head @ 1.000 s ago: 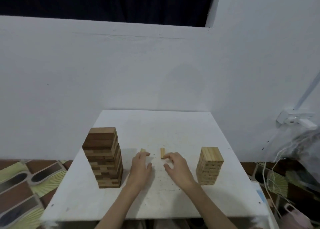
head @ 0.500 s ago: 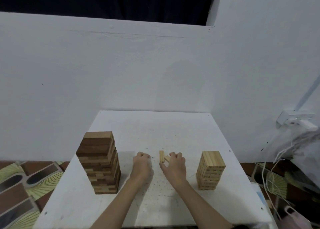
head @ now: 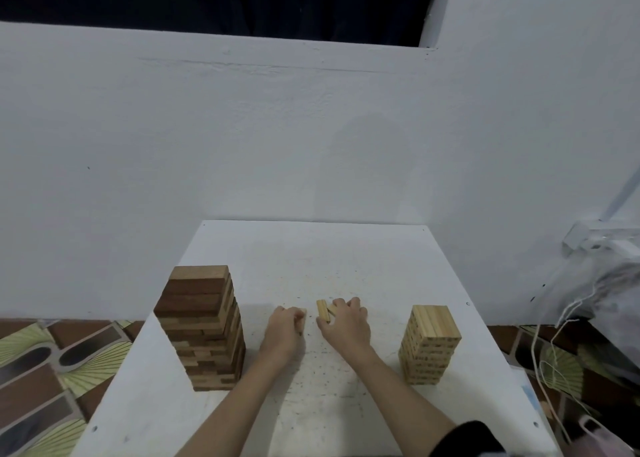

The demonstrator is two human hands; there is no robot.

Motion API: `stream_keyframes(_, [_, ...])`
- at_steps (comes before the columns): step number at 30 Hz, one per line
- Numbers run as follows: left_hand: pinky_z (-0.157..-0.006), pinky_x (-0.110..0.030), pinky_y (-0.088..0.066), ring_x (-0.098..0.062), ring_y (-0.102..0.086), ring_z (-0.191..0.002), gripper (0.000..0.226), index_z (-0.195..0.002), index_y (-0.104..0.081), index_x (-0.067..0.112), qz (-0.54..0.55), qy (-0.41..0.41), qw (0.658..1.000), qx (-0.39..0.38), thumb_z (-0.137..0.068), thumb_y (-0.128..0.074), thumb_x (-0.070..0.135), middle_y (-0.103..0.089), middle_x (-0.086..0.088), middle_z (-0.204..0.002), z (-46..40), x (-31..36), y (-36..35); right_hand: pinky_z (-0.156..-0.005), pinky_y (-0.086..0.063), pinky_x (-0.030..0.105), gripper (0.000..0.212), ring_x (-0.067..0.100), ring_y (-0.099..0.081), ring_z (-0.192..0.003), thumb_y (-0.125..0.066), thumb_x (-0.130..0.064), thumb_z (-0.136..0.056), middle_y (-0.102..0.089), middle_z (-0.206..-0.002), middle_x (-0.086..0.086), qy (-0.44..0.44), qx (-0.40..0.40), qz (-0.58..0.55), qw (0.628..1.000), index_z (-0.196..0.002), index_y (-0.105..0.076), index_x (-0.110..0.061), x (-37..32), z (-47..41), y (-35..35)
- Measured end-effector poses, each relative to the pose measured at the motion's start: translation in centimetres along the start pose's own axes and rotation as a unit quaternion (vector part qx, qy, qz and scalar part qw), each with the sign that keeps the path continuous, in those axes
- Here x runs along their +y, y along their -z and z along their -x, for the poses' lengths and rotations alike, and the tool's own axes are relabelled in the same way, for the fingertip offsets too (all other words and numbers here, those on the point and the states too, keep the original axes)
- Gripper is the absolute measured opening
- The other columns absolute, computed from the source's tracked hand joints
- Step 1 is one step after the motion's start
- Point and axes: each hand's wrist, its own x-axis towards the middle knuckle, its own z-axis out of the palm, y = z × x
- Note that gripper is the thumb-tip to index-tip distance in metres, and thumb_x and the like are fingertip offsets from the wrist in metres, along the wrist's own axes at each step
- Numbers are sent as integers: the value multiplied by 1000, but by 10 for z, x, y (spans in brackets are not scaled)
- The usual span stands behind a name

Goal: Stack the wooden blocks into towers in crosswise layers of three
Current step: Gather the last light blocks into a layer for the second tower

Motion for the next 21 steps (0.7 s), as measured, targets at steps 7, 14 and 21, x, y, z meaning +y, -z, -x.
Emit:
stream_keyframes(7, [-76,-23,-46,-14,-55,-86,25,-112,-62,9,61,20,997,-34,-87,-61,9,-63,-7,-104,-3,5,4,-83,-47,32,42,28,-42,-112,-57,-41,-92,-41,-122,9,7,10,-12,1000,-126,-50,-17,-6,-8,-5])
stream_keyframes(14, [-95,-27,-40,-20,-45,-116,48,-132,-45,10,64,10,998,-7,-86,-53,0,-42,-5,-133,-7,0,4,-97,-41,37,36,28,-38,-113,-54,-22,-92,-43,-124,8,50,-57,-74,994,-128,-55,-24,0,-13,-5])
stream_keyframes(21, [-106,-34,-34,-23,-35,-130,65,-141,-37,15,45,15,997,-63,-81,-52,-7,-39,-4,-143,-10,2,6,-101,-38,35,70,20,-35,-120,-69,-22,-79,-43,-126,3,58,-108,-196,973,-141,-37,-22,13,-2,6])
